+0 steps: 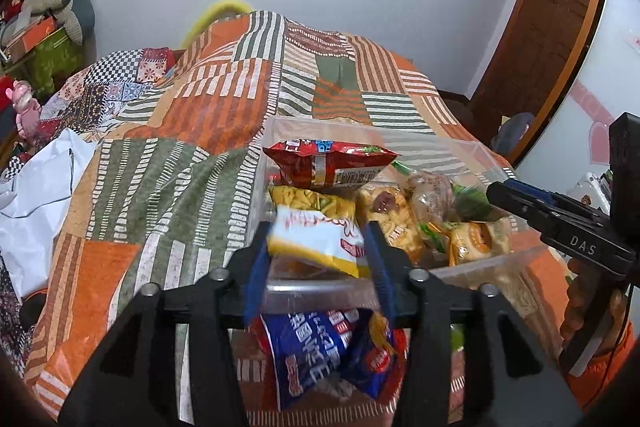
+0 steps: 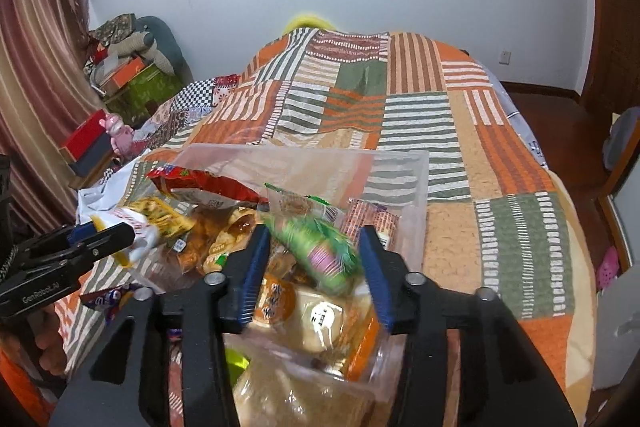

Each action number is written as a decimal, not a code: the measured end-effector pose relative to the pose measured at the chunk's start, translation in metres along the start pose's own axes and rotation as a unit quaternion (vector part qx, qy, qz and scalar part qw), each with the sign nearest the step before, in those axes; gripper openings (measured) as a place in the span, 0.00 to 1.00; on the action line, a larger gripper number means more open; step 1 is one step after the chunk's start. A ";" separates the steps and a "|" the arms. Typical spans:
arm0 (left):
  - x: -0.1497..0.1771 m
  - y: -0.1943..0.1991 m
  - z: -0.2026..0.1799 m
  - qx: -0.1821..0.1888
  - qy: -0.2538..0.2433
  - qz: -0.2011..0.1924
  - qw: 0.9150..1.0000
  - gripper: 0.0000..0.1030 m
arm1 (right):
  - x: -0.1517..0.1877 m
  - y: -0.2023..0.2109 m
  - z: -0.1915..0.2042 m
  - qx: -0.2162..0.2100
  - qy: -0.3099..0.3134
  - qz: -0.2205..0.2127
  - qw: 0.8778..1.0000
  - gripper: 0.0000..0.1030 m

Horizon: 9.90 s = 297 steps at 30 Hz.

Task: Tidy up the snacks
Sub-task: 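Carry both bags over the clear box and open both tools to drop them, then grasp the blue-white bag with the left tool while the right grasps the green jelly cup, then carry the bag and jelly cup over the box and open both tools, then grasp the biscuit roll with the left tool while the right grasps the square bread loaf, then carry the biscuit roll and bread over the box and open both tools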

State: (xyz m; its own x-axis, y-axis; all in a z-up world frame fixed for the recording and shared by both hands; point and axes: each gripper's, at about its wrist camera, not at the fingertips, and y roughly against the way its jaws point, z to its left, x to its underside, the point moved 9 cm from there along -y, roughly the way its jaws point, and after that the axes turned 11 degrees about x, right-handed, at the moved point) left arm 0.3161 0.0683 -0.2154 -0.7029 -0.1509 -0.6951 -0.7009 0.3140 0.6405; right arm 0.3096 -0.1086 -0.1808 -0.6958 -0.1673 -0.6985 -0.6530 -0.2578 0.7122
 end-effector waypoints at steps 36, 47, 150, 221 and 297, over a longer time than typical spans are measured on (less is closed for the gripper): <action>0.066 -0.008 0.005 -0.014 0.039 0.067 0.997 0.90 | 0.052 0.038 0.050 -0.062 0.051 0.006 0.997 0.69; 0.071 -0.024 0.000 0.021 0.039 0.067 0.997 0.89 | 0.068 0.015 0.072 -0.080 0.088 0.044 0.992 0.46; -0.018 -0.058 -0.048 0.030 -0.001 0.012 0.999 0.86 | -0.006 -0.007 -0.001 -0.025 -0.005 -0.004 1.000 0.41; 0.129 0.013 -0.116 0.107 -0.076 0.111 0.985 0.57 | 0.091 0.041 -0.004 -0.064 0.029 0.071 0.995 0.47; 0.019 0.082 -0.094 0.044 -0.074 -0.042 0.995 0.32 | 0.029 0.083 0.032 -0.033 0.028 -0.047 0.998 0.76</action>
State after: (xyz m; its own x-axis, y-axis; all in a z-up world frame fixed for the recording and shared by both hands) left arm 0.2336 0.0033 -0.1451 -0.6130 -0.0428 -0.7890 -0.7378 0.3883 0.5521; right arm 0.2255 -0.1046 -0.1397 -0.6130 -0.1915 -0.7666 -0.6925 -0.3370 0.6379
